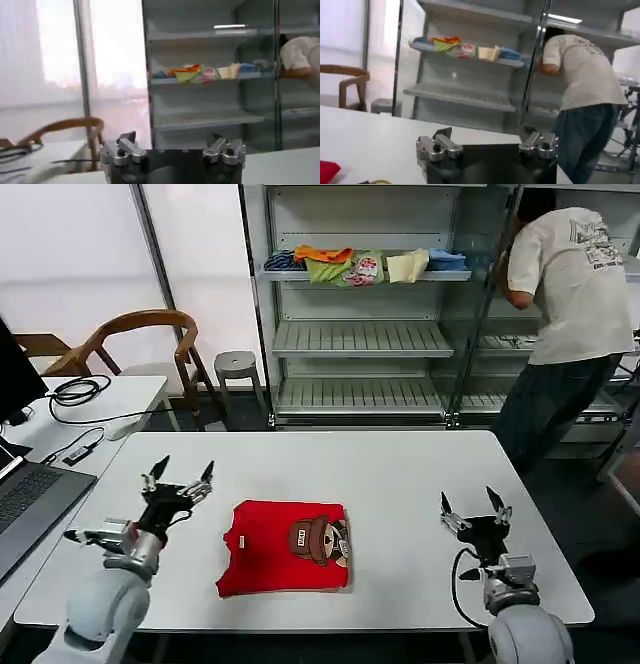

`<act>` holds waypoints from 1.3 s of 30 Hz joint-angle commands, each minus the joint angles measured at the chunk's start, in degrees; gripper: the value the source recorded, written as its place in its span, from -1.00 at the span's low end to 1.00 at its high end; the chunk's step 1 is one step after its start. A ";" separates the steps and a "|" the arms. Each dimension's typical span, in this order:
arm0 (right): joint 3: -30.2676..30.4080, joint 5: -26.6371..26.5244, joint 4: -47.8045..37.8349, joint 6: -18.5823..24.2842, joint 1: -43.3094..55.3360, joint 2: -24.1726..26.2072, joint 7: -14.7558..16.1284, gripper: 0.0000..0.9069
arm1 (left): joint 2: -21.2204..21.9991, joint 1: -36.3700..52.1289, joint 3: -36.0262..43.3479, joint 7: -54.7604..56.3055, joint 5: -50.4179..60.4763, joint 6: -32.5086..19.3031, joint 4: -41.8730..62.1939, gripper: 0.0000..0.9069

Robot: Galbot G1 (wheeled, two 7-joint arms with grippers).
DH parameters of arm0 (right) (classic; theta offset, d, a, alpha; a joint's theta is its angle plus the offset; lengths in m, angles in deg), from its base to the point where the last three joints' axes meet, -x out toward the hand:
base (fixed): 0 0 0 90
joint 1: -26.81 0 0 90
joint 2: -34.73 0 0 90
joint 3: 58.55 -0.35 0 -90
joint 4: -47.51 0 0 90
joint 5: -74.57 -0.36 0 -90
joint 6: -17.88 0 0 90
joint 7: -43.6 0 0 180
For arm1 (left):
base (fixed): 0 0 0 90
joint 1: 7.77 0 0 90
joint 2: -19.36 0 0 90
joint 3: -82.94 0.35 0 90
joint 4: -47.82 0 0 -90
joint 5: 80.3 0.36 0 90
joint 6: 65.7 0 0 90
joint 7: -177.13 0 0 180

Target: Fold and organize the clothes.

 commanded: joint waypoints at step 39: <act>8.16 4.65 -8.86 5.75 8.16 -1.23 0.46 1.00 | -3.58 -1.72 -7.42 -8.81 8.19 -13.31 12.48 1.00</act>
